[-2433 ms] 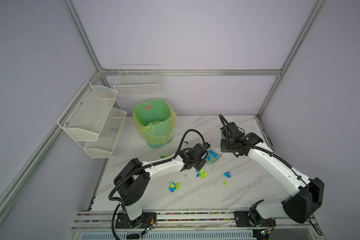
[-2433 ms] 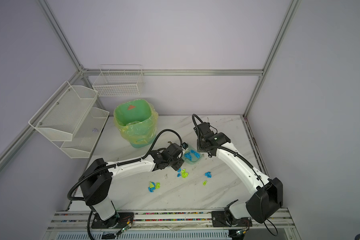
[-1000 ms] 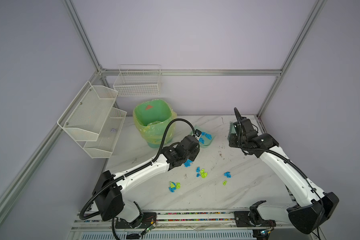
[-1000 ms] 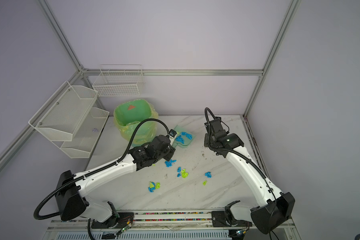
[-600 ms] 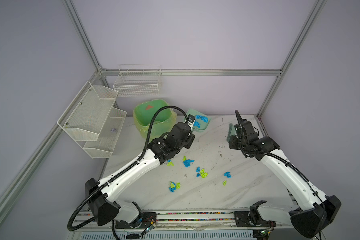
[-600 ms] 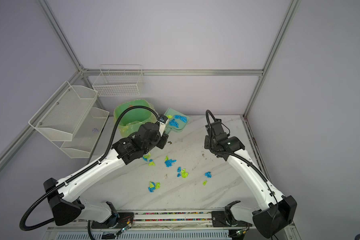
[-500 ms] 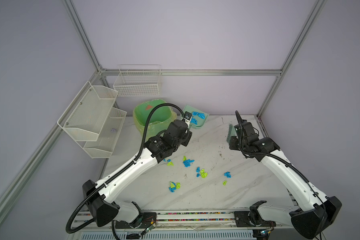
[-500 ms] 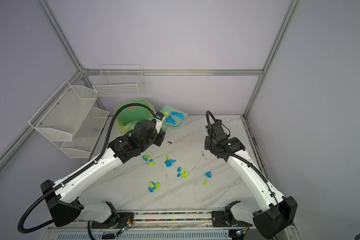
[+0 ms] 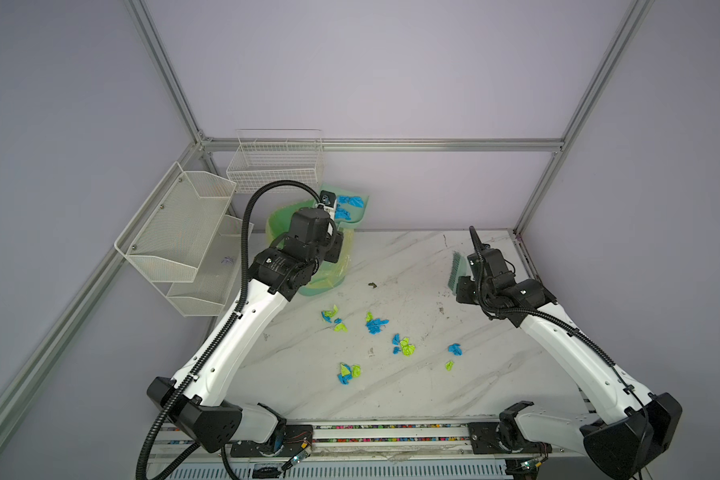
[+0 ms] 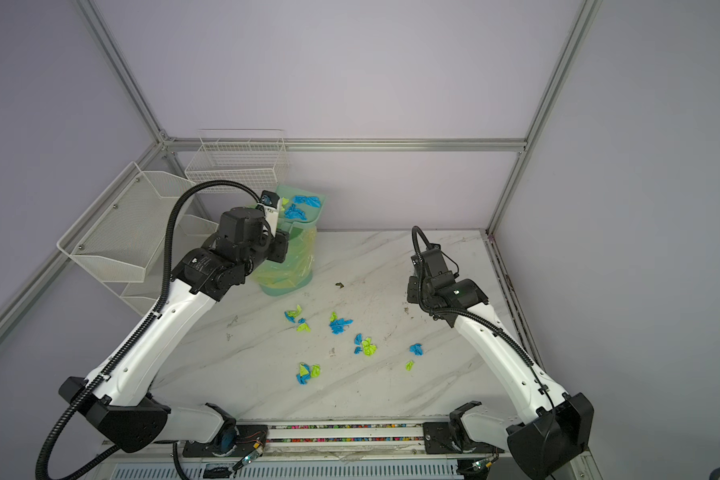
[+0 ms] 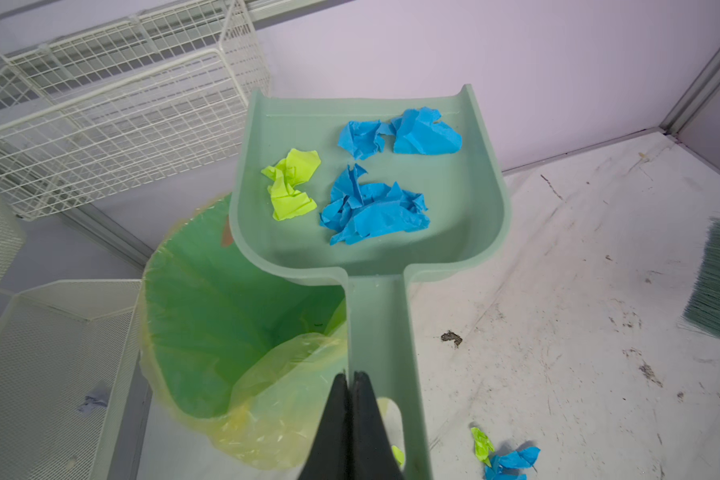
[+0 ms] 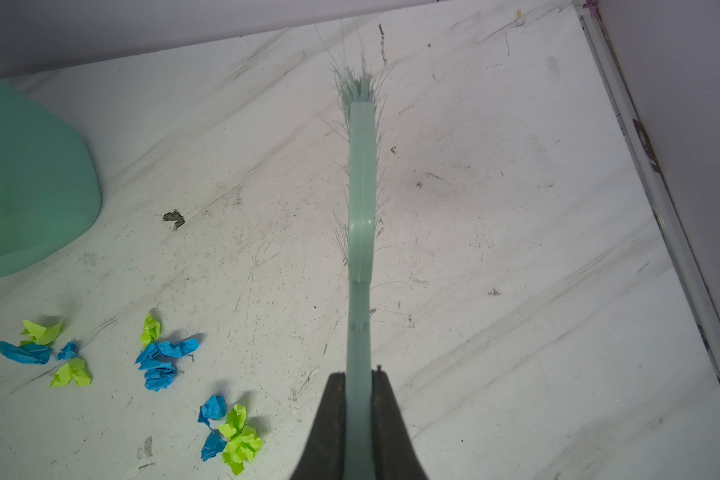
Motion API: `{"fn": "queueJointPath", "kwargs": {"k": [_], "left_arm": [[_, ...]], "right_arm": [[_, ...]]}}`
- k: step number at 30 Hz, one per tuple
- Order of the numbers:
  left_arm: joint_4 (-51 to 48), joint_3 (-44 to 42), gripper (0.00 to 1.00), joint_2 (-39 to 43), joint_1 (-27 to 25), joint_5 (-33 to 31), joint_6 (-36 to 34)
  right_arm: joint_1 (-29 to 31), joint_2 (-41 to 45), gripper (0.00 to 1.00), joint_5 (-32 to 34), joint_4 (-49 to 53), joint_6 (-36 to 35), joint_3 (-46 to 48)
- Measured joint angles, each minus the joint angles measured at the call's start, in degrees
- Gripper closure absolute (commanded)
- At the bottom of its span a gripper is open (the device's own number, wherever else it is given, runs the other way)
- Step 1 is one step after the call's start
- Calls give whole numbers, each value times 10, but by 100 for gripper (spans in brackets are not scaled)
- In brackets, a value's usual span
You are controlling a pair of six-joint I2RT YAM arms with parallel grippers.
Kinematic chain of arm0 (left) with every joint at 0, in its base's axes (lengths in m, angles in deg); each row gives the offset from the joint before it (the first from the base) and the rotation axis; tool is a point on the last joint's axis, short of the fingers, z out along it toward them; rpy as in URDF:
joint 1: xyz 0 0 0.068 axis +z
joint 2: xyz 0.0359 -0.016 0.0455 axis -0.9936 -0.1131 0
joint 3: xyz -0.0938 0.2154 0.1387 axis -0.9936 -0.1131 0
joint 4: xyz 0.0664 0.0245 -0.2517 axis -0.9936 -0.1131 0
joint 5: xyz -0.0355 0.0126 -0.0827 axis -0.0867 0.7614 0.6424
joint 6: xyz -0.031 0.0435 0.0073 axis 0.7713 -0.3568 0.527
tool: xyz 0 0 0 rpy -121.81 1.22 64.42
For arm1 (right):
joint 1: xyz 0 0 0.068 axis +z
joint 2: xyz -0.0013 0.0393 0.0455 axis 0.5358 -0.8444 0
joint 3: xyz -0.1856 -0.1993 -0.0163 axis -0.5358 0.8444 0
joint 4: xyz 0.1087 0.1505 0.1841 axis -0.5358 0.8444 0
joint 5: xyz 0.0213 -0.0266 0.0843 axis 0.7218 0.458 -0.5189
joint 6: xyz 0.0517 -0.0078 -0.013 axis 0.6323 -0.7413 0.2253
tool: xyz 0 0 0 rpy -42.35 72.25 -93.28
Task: Sweep away the paper scraps from the table
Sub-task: 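Carry the scrap-filled dustpan with the left gripper over the green bin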
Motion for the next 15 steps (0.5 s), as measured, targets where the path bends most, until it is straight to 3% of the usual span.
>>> {"fn": "queueJointPath", "kwargs": {"k": [6,15], "left_arm": [[-29,2,100,-4,42,-38,-39],[-23,2,100,-38,50,-151,-145]], "right_arm": [[0,5,100,-4,-12,-1,9],[0,11,100,-8,-22,-11,13]]}}
